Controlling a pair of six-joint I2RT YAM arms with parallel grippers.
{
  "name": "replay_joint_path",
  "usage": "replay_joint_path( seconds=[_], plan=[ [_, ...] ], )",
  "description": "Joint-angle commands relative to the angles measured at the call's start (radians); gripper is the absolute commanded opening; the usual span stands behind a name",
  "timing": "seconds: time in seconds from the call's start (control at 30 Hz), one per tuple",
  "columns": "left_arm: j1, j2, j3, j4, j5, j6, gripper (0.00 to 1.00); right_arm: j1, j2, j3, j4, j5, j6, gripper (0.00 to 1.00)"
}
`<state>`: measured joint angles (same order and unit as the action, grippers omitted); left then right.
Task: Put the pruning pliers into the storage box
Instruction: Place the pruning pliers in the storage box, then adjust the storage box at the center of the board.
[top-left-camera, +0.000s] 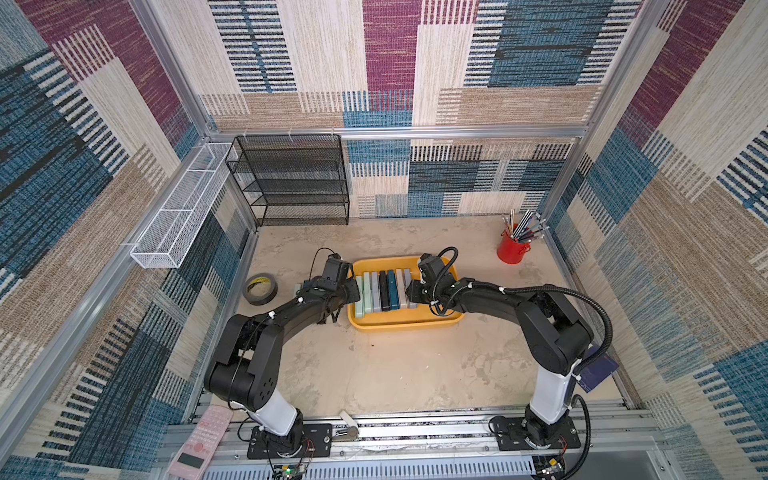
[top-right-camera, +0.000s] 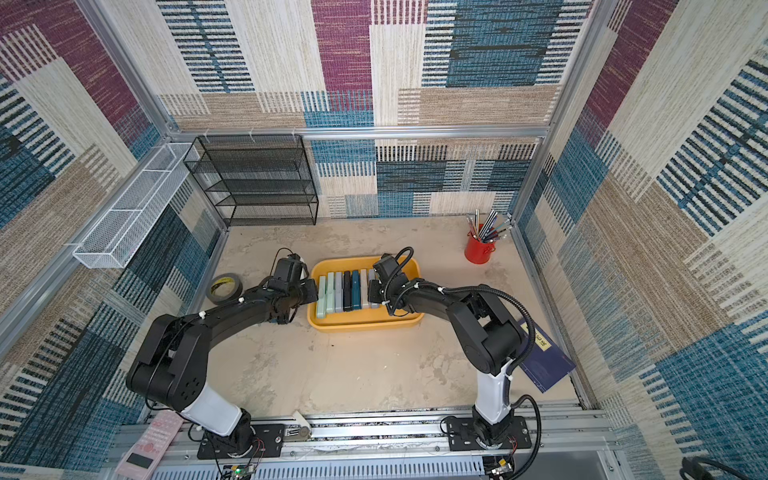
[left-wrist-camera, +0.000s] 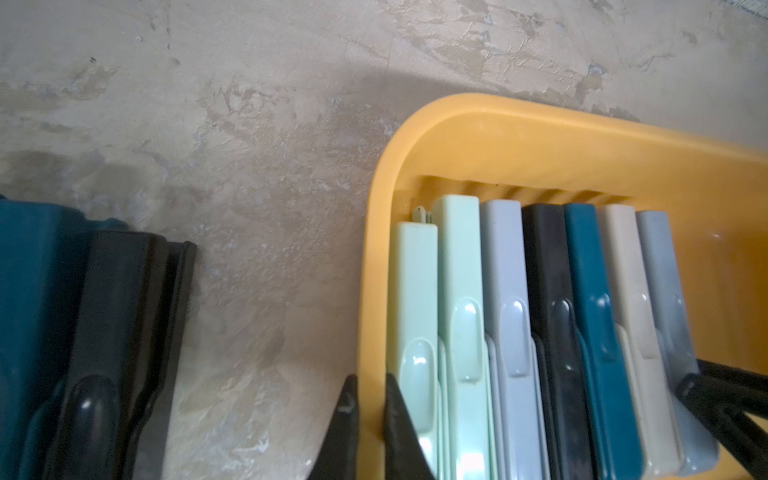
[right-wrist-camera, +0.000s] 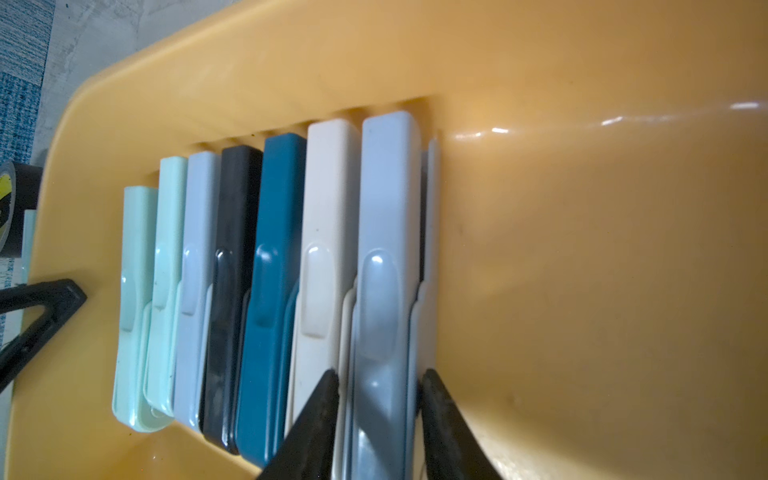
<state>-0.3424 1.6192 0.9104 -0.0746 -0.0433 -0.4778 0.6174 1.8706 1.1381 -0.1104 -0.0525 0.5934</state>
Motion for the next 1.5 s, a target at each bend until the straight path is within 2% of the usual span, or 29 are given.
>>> replay_joint_path(
  seconds=[0.0,0.23,0.57,0.7,0.9,1.1,1.2,1.37,1.47],
  plan=[
    [-0.001,-0.002,-0.008,-0.06,0.016,-0.009,0.08,-0.001,-0.022,0.013,0.007,0.005,-0.011,0.38],
    [-0.001,-0.012,-0.004,-0.074,0.005,0.009,0.08,-0.031,-0.114,0.078,-0.125,0.115,-0.112,0.41],
    [-0.001,-0.006,0.003,-0.067,0.009,0.018,0.08,-0.272,-0.2,0.063,-0.321,0.125,-0.335,0.44],
    [0.0,0.022,0.027,-0.061,0.028,0.019,0.08,-0.311,-0.189,0.043,-0.324,0.101,-0.376,0.44],
    [-0.001,0.039,0.046,-0.059,0.043,0.028,0.08,-0.315,-0.137,0.034,-0.292,0.069,-0.38,0.42],
    [-0.001,0.032,0.044,-0.065,0.04,0.031,0.1,-0.327,-0.116,0.015,-0.249,0.046,-0.376,0.33],
    [0.0,0.023,0.04,-0.07,0.039,0.031,0.17,-0.334,-0.113,0.014,-0.245,0.042,-0.381,0.26],
    [0.0,-0.004,0.018,-0.08,-0.003,0.032,0.47,-0.344,-0.122,0.009,-0.234,0.04,-0.398,0.14],
    [0.002,-0.022,0.01,-0.106,-0.034,0.037,0.55,-0.354,-0.126,0.008,-0.232,0.04,-0.407,0.1]
  ],
)
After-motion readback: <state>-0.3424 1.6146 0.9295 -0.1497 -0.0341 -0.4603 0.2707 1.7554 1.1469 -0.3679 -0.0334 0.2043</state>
